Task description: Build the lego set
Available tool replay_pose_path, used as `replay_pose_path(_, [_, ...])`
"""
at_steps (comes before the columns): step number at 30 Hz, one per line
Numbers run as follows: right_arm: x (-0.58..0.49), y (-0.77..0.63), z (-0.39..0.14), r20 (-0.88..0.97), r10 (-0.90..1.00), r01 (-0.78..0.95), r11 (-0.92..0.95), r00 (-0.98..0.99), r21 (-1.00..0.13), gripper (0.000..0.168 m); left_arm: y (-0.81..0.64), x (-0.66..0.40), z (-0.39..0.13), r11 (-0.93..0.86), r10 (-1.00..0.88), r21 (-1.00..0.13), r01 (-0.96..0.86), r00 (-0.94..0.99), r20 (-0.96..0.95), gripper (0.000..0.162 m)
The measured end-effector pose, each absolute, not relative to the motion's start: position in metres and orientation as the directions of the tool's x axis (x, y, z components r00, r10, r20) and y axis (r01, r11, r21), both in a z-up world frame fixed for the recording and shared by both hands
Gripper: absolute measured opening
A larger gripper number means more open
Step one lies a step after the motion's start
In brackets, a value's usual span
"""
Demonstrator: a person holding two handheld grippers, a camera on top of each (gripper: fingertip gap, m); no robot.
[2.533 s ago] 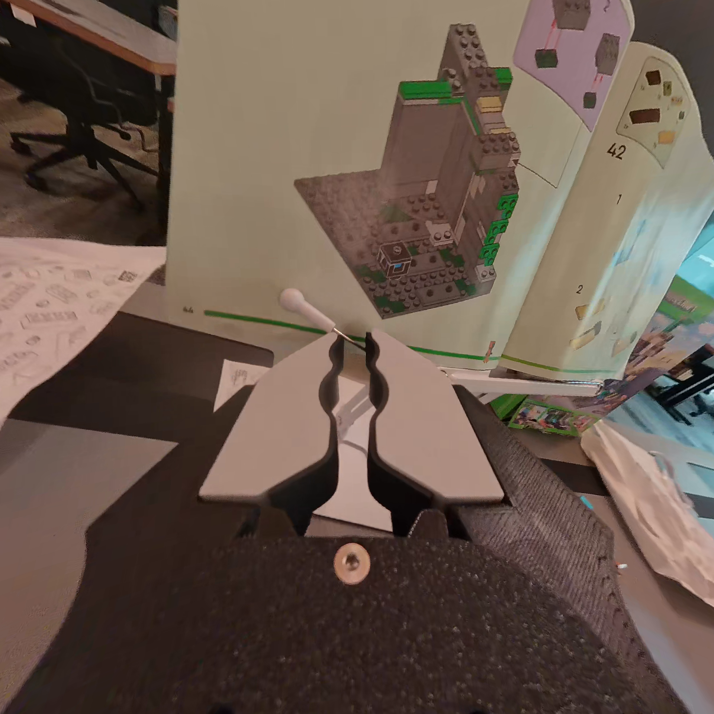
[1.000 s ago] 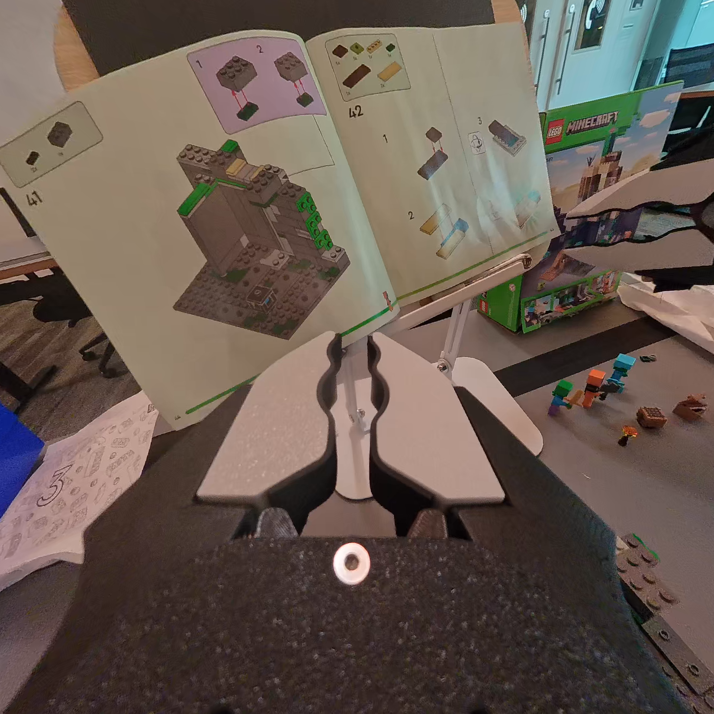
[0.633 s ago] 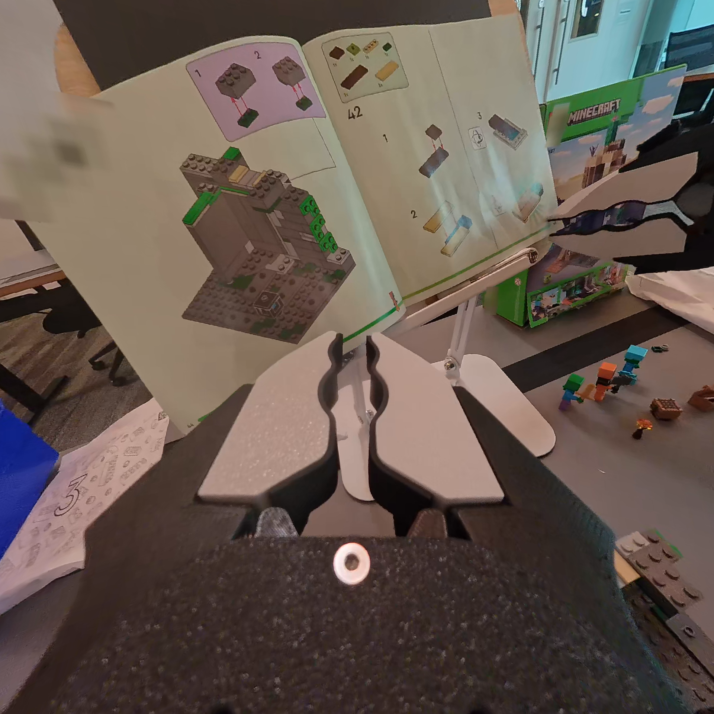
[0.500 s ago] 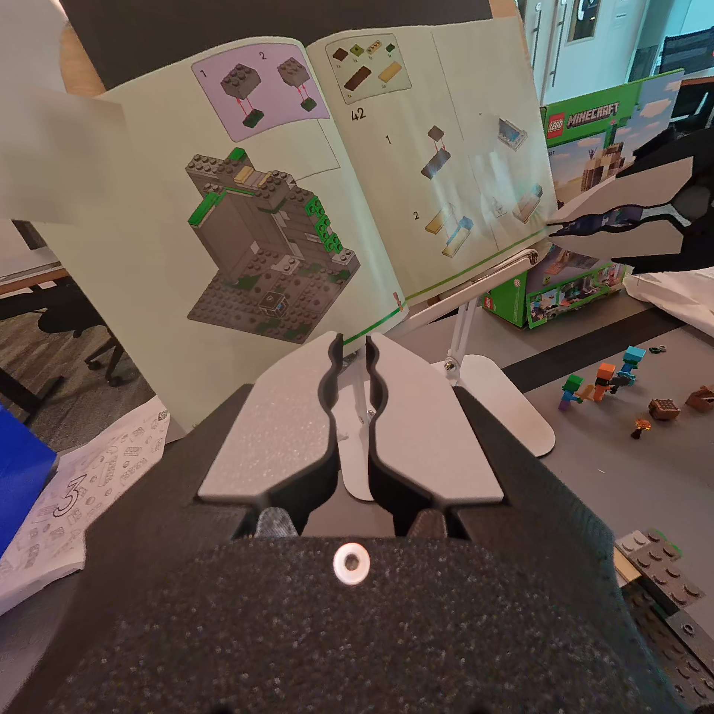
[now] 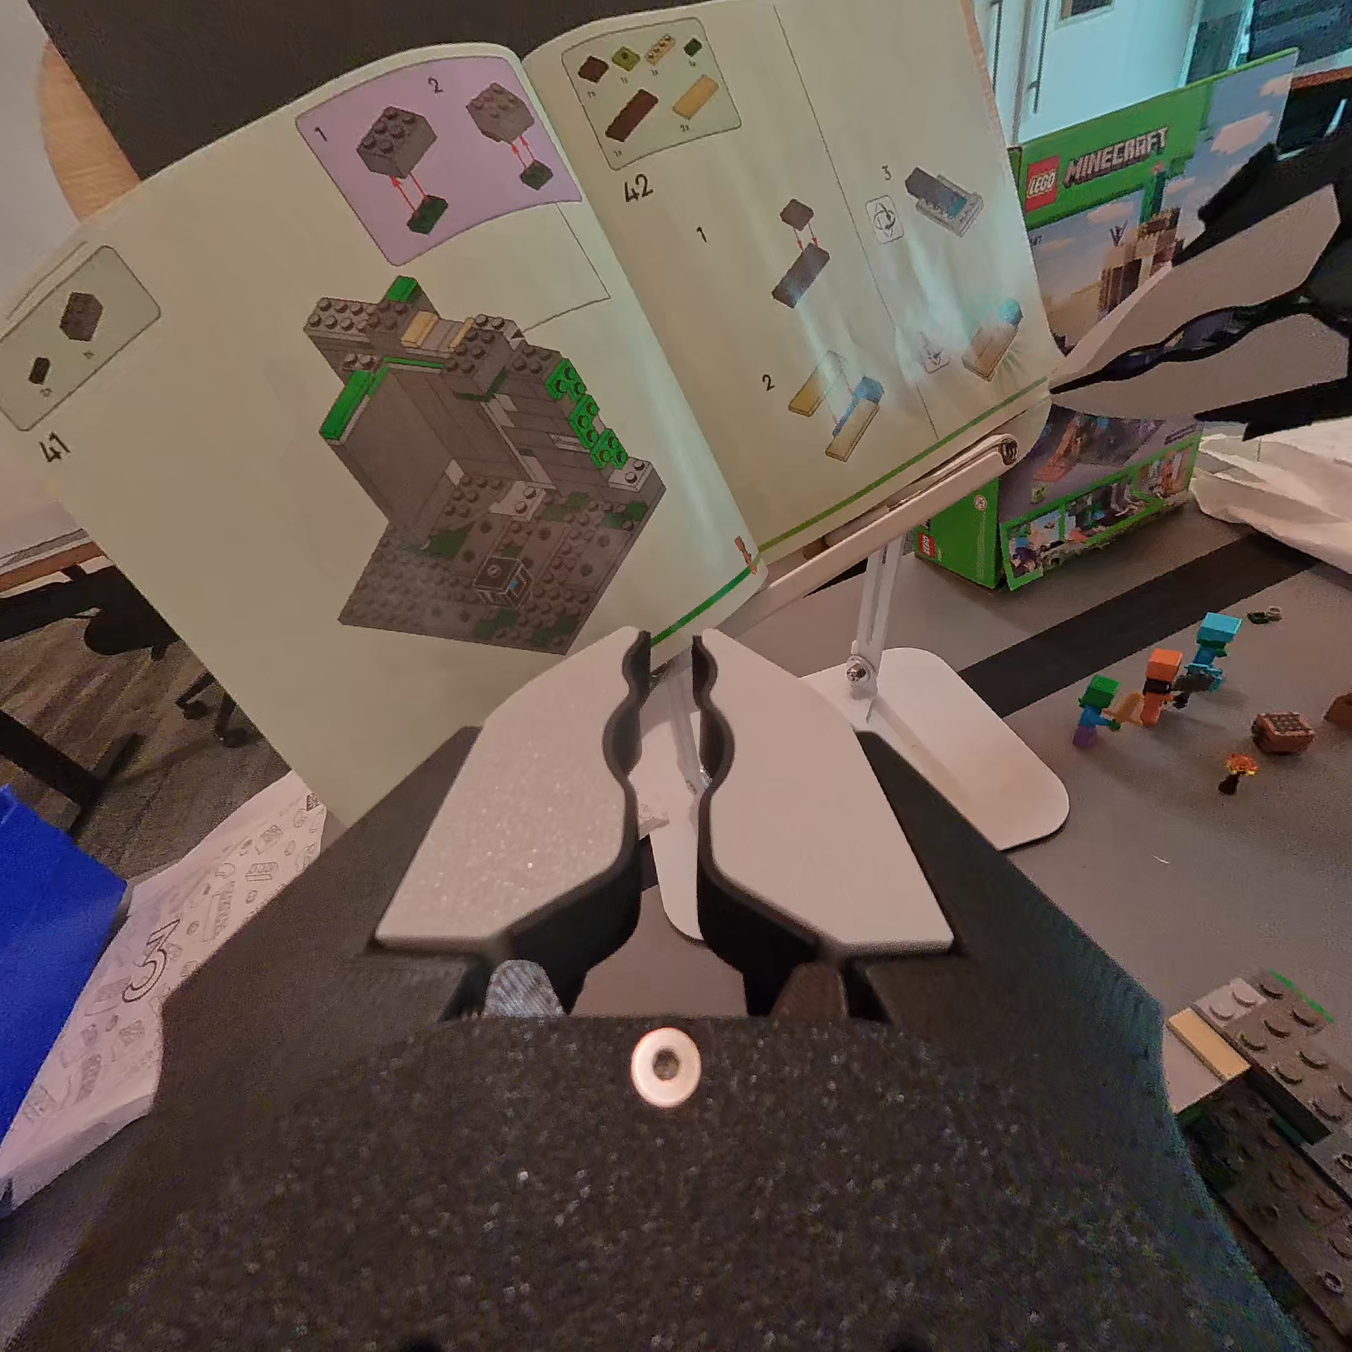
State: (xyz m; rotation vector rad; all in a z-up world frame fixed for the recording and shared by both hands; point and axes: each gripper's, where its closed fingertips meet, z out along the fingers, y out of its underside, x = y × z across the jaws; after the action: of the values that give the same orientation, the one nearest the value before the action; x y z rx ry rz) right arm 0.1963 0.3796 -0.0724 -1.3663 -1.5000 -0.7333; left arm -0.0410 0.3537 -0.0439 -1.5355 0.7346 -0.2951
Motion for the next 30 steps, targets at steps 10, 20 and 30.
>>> replay_pose_path(10, [0.193, 0.362, -0.065, 0.714, 0.668, 0.914, 0.125, 0.210, -0.386, 0.000, 0.348, -0.021, -0.046, 0.087, -0.646, -0.938, -0.336, 0.698, -0.310, 0.011])
replay_pose_path(20, [0.180, 0.352, -0.052, 0.697, 0.691, 0.905, 0.151, 0.192, -0.399, 0.000, 0.339, 0.030, -0.039, 0.216, -0.672, -0.869, -0.445, 0.577, -0.463, 0.020])
replay_pose_path(30, [0.162, 0.345, -0.027, 0.690, 0.682, 0.851, 0.191, 0.244, -0.490, 0.000, 0.340, 0.114, -0.033, 0.369, -0.677, -0.771, -0.518, 0.419, -0.605, 0.026])
